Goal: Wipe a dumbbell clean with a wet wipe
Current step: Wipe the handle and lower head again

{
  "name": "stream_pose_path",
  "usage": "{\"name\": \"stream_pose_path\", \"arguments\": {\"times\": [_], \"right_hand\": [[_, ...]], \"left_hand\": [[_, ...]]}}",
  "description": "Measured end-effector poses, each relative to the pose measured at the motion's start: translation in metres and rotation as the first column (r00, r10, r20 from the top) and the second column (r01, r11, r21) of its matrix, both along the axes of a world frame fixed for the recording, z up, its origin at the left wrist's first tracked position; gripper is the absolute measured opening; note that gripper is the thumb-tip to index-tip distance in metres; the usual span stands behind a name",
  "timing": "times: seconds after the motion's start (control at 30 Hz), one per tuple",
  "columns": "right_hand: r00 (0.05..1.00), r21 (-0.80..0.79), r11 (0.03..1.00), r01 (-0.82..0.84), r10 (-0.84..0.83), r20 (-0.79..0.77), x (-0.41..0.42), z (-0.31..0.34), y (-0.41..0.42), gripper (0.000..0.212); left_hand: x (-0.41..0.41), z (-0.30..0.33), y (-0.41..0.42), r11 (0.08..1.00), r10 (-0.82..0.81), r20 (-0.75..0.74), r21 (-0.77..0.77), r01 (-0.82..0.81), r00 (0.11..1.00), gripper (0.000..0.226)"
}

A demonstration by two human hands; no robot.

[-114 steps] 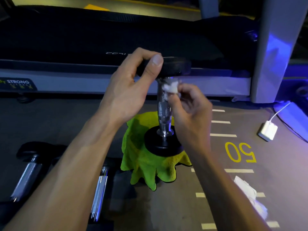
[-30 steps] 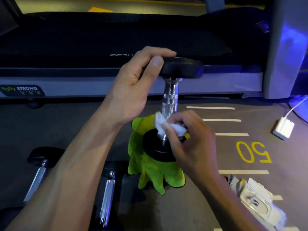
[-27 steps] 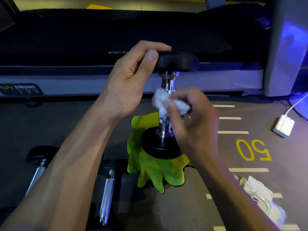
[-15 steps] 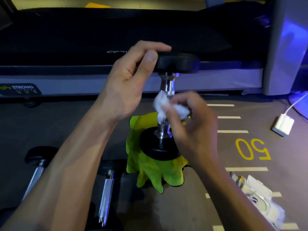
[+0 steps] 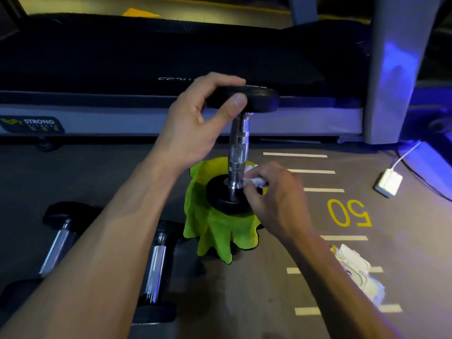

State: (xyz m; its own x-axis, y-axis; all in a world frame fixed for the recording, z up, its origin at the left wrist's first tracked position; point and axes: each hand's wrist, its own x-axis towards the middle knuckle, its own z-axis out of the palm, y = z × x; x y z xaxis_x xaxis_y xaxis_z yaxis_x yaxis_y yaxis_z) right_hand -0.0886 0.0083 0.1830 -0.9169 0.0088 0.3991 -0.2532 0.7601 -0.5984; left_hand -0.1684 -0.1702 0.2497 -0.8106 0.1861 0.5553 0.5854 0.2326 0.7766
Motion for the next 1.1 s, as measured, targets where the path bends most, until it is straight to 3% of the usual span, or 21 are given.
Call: {"name": "stream_pose_path", "arguments": {"times": [0.13, 0.33, 0.47, 0.6, 0.7, 0.8, 0.93, 1.1], "right_hand": [[0.995, 0.063, 0.996, -0.064, 0.068, -0.071, 0.021, 0.01, -0.015, 0.008], [0.961, 0.397, 0.876, -0.274, 0.267, 0.074, 0.02, 0.009, -0.051, 0.034], [0.968, 0.259, 0.939, -0.226, 0.187, 0.167, 0.033, 0.032, -0.025, 0.031], [0.933, 0.22, 0.954, -0.203, 0.12, 0.341, 0.04, 0.047, -0.017, 0.033], [0.913, 0.144, 0.968, -0.207, 0.138, 0.383, 0.042, 0.055, -0.018, 0.036], [0.905, 0.164, 0.946, -0.28, 0.203, 0.374, 0.041, 0.052, -0.013, 0.052], [0.902, 0.268, 0.88, -0.392, 0.31, 0.302, 0.031, 0.038, -0.019, 0.042], [0.903, 0.206, 0.88, -0.428, 0.409, 0.129, 0.024, 0.015, -0.024, 0.036]], "left_hand": [[0.007, -0.001, 0.001, 0.999, 0.037, -0.007, 0.034, -0.037, 0.999, 0.026], [0.013, 0.01, 0.001, 0.999, 0.036, 0.052, -0.017, -0.035, 0.998, 0.026], [0.019, 0.016, -0.013, 0.997, 0.043, 0.116, -0.069, -0.036, 0.992, 0.018], [0.031, 0.023, -0.008, 0.997, 0.023, 0.162, -0.08, -0.011, 0.987, 0.018], [0.036, 0.027, -0.003, 0.994, 0.015, 0.181, -0.112, 0.005, 0.983, 0.019], [0.038, 0.025, -0.005, 0.994, 0.029, 0.177, -0.108, -0.009, 0.984, 0.018], [0.034, 0.02, -0.008, 0.997, 0.041, 0.168, -0.077, -0.028, 0.985, 0.018], [0.023, 0.003, 0.003, 0.996, 0.093, 0.072, 0.004, -0.094, 0.993, 0.028]]}}
